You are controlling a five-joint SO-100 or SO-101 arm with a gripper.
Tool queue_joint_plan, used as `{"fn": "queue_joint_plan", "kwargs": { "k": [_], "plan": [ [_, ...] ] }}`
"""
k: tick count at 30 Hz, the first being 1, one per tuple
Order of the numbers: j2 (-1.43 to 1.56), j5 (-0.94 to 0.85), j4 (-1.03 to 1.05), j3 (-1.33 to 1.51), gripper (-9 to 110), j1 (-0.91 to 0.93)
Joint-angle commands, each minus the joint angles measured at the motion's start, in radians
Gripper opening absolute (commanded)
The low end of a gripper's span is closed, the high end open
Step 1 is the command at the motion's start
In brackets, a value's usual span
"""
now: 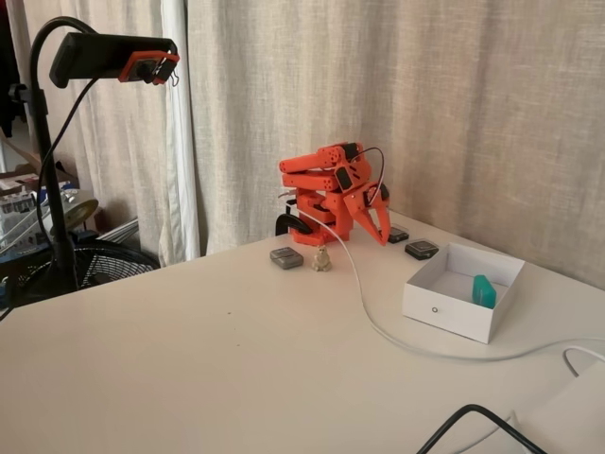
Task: Grasp the green cube and put it in the bin.
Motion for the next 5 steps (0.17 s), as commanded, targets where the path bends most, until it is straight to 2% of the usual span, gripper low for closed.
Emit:
{"fn": "queue_joint_plan", "kwargs": {
  "k": [1,5],
  "plan": [
    [0.011,0.002,0.003,-0.046,-8,-0.008],
    [0.011,0.002,0.003,-0.046,-8,-0.008]
  ]
}}
